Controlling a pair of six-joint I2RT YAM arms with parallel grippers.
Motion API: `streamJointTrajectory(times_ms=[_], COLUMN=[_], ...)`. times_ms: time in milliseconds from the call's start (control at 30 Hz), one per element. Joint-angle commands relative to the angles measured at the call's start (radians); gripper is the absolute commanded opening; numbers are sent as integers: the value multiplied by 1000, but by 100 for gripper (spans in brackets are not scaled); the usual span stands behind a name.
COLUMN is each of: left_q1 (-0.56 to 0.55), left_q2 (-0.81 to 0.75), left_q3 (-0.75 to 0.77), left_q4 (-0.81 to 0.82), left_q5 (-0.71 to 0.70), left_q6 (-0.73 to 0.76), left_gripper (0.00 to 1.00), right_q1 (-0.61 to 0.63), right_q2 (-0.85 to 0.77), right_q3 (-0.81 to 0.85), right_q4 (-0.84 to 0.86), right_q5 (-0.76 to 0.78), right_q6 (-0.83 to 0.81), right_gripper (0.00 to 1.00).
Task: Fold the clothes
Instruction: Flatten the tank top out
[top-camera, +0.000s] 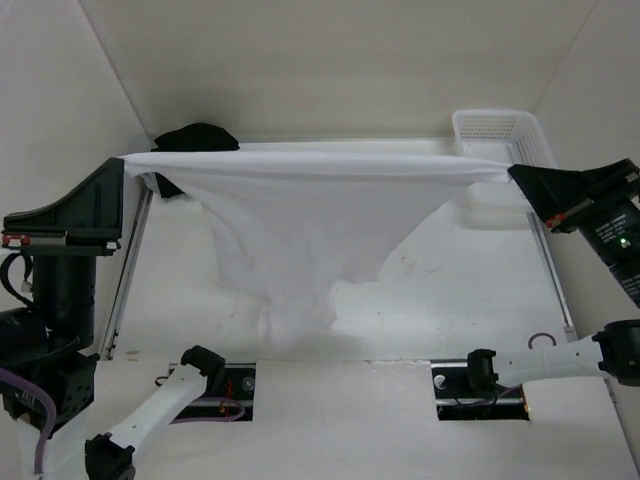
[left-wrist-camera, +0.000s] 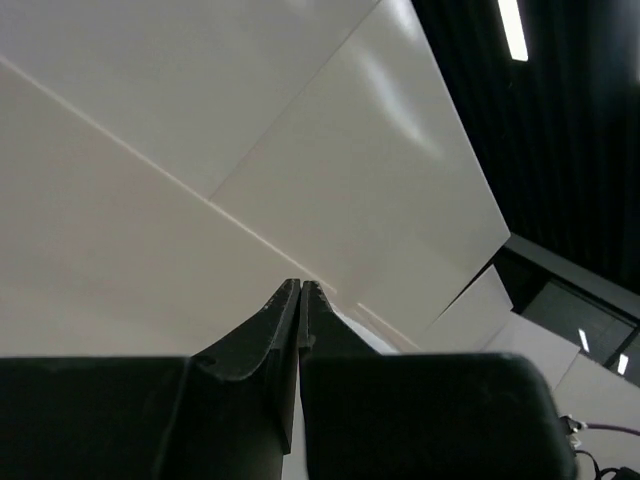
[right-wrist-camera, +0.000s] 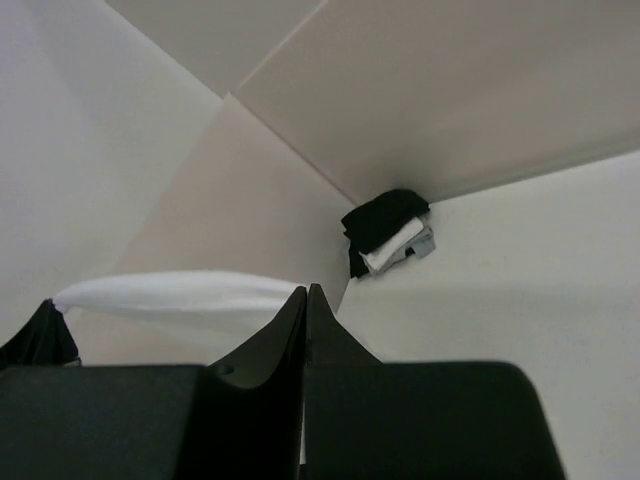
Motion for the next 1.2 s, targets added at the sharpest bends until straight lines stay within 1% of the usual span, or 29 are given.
streamJointTrajectory(times_ms=[0, 100, 167, 200, 233, 300, 367, 400, 433, 467, 500, 567, 633, 700, 767, 867, 900, 967, 1033, 1100, 1167], left_q1=[46, 67, 66, 69, 76, 105, 151, 180, 206, 251, 276, 334, 369, 392, 398, 409, 418, 435, 441, 437, 414], left_q2=[88, 120, 137, 146, 159, 194, 243, 278, 313, 385, 434, 589, 726, 806, 840, 843, 837, 820, 803, 776, 740], left_q3=[53, 26, -47, -93, -136, -215, -284, -305, -312, -301, -284, -193, -65, 48, 128, 191, 199, 199, 187, 140, 60], left_q4=[22, 27, 44, 57, 70, 96, 135, 157, 174, 195, 205, 222, 216, 203, 196, 188, 188, 196, 199, 202, 212], left_q5=[8, 18, 7, 1, -4, -11, -2, 8, 21, 53, 74, 138, 204, 255, 268, 280, 281, 285, 288, 277, 263], left_q6=[33, 33, 41, 35, 36, 27, -14, -32, -48, -66, -77, -100, -114, -132, -129, -117, -115, -115, -111, -105, -98], left_gripper=[0, 0, 0, 0, 0, 0, 1, 1, 1, 1, 1, 1, 0, 0, 0, 0, 1, 1, 1, 1, 1], right_q1=[53, 58, 26, -16, -75, -227, -464, -588, -679, -780, -862, -951, -991, -1024, -1053, -1070, -1071, -1078, -1081, -1084, -1081], right_q2=[91, 111, 122, 130, 140, 165, 208, 237, 263, 306, 359, 490, 620, 723, 798, 864, 874, 863, 819, 753, 657], right_q3=[64, 31, -18, -48, -78, -149, -209, -239, -261, -275, -264, -150, 29, 224, 408, 610, 654, 672, 605, 470, 274], right_q4=[126, 265, 304, 306, 301, 255, 206, 221, 255, 305, 341, 340, 285, 219, 153, 76, 57, 42, 48, 80, 144], right_q5=[151, 148, 120, 87, 36, -130, -385, -529, -620, -719, -795, -878, -917, -927, -938, -955, -961, -967, -964, -955, -944], right_q6=[-350, -463, -472, -463, -437, -327, -181, -137, -115, -101, -89, -76, -78, -85, -87, -90, -90, -90, -89, -87, -82], right_gripper=[0, 0, 0, 0, 0, 0, 0, 0, 0, 0, 0, 0, 0, 0, 0, 0, 0, 0, 0, 0, 0])
